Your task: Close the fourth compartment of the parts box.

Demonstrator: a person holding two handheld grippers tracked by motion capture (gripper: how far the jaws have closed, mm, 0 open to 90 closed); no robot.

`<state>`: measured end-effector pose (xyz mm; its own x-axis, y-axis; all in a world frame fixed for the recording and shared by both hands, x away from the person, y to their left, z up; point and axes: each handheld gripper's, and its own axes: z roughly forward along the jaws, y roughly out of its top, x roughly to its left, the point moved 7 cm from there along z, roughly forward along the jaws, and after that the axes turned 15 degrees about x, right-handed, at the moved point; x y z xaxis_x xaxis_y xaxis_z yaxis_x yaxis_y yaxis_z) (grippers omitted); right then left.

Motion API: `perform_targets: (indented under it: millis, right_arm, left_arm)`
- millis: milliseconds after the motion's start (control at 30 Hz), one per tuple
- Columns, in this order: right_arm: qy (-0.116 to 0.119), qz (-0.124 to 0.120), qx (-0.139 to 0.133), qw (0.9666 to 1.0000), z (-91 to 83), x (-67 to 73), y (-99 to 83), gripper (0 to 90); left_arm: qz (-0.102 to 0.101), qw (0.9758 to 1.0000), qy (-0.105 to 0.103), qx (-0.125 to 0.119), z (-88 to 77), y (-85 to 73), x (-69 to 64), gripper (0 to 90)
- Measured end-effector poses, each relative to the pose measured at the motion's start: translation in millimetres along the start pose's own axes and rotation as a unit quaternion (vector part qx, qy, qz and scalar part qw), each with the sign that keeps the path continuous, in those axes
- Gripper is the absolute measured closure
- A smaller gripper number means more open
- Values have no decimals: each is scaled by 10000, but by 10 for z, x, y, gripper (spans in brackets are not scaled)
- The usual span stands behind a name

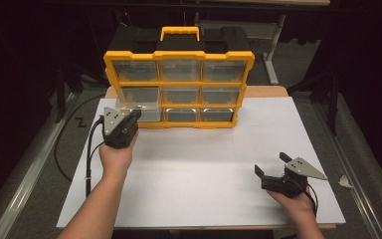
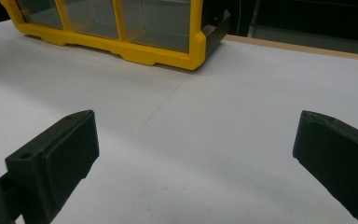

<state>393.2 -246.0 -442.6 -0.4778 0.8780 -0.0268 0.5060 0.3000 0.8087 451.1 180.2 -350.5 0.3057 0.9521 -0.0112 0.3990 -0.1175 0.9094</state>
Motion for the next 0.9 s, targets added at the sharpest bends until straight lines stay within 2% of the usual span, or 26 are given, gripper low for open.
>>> perform_targets:
  millis: [300, 900]
  right_arm:
    - [0, -2, -5, 10000, -2, -1, 2, 14]
    - [10, 8, -1, 10000, 7, -2, -2, 14]
  left_arm:
    - [-70, 10000, 44, 40, 44, -5, 38, 898]
    - [-61, 9999, 114, 76, 128, 31, 74, 898]
